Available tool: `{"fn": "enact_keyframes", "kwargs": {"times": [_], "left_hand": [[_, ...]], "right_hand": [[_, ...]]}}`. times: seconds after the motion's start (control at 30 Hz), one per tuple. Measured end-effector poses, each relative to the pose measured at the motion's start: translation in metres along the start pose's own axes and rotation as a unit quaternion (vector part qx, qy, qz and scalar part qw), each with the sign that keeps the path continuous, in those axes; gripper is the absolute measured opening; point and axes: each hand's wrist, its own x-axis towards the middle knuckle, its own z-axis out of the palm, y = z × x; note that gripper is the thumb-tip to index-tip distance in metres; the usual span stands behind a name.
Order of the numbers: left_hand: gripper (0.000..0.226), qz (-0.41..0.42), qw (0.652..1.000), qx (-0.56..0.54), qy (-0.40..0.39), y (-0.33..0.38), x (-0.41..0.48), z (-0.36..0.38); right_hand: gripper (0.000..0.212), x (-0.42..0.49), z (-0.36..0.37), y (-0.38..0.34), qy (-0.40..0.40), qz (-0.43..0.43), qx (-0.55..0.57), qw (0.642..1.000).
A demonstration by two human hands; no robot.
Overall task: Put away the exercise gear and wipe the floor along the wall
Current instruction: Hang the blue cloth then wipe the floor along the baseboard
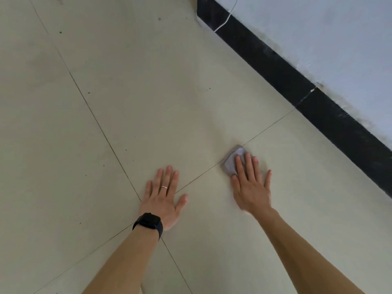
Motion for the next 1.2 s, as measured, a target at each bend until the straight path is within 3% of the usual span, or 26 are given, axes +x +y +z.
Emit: {"fn": "enact_keyframes", "kwargs": {"times": [0.03,0.1,0.2,0.27,0.33,0.4,0.47,0.5,0.57,0.67,0.77,0.83,0.9,0.97,1.07,1.13,1.2], "left_hand": [[0.068,-0.001,1.0,0.002,0.002,0.0,0.0,-0.001],[0.07,0.0,1.0,0.01,0.001,0.0,0.0,-0.001],[0.078,-0.002,1.0,0.003,-0.01,0.0,0.0,-0.001],[0.086,-0.004,1.0,0.001,-0.015,0.001,0.002,-0.002],[0.084,-0.006,1.0,0.009,-0.022,0.0,0.003,-0.003],[0.079,-0.007,0.999,0.016,-0.035,-0.001,0.004,-0.002],[0.077,-0.005,0.999,0.011,-0.04,-0.001,0.004,-0.002],[0.076,-0.003,0.999,0.009,-0.04,-0.001,0.004,-0.002],[0.075,0.0,0.999,0.013,-0.043,-0.002,0.004,0.0],[0.072,0.002,0.999,0.015,-0.043,-0.003,0.004,0.0],[0.065,0.011,0.999,-0.012,-0.036,-0.002,-0.001,-0.004],[0.061,0.025,0.998,-0.046,-0.022,-0.004,-0.006,-0.017],[0.055,0.035,0.995,-0.087,-0.03,-0.011,-0.014,-0.034],[0.051,0.034,0.996,-0.074,-0.042,-0.019,-0.031,-0.046],[0.053,0.023,0.995,-0.028,-0.093,-0.022,-0.077,-0.061],[0.054,0.02,0.991,-0.014,-0.13,-0.015,-0.115,-0.079],[0.054,0.014,0.987,-0.019,-0.158,-0.007,-0.157,-0.105]], "right_hand": [[0.057,0.003,0.002,-0.004,0.008,0.046,0.024,0.999],[0.06,-0.013,0.011,-0.022,0.035,0.019,0.023,0.999],[0.059,-0.06,0.029,-0.037,0.031,-0.202,-0.028,0.979],[0.057,-0.056,0.021,-0.024,0.0,-0.273,-0.056,0.96],[0.058,-0.024,0.007,0.0,0.016,-0.206,-0.059,0.977],[0.058,0.016,-0.011,0.026,0.02,-0.035,-0.017,0.999],[0.059,0.051,-0.031,0.045,0.029,0.12,0.052,0.991],[0.059,0.063,-0.039,0.048,0.034,0.168,0.073,0.983],[0.059,0.073,-0.042,0.039,0.03,0.184,0.072,0.98],[0.057,0.044,-0.022,0.001,0.033,0.055,0.028,0.998],[0.058,-0.028,0.013,-0.043,0.043,-0.114,0.005,0.993],[0.067,-0.085,0.04,-0.068,0.004,-0.235,-0.025,0.972],[0.084,-0.129,0.055,-0.083,-0.059,-0.364,-0.066,0.927],[0.074,-0.147,0.053,-0.088,-0.083,-0.432,-0.071,0.895],[0.051,-0.161,0.013,-0.106,-0.143,-0.359,-0.02,0.922],[0.047,-0.179,-0.033,-0.115,-0.21,-0.247,0.011,0.946],[0.047,-0.199,-0.08,-0.112,-0.3,-0.117,0.07,0.944]]}}
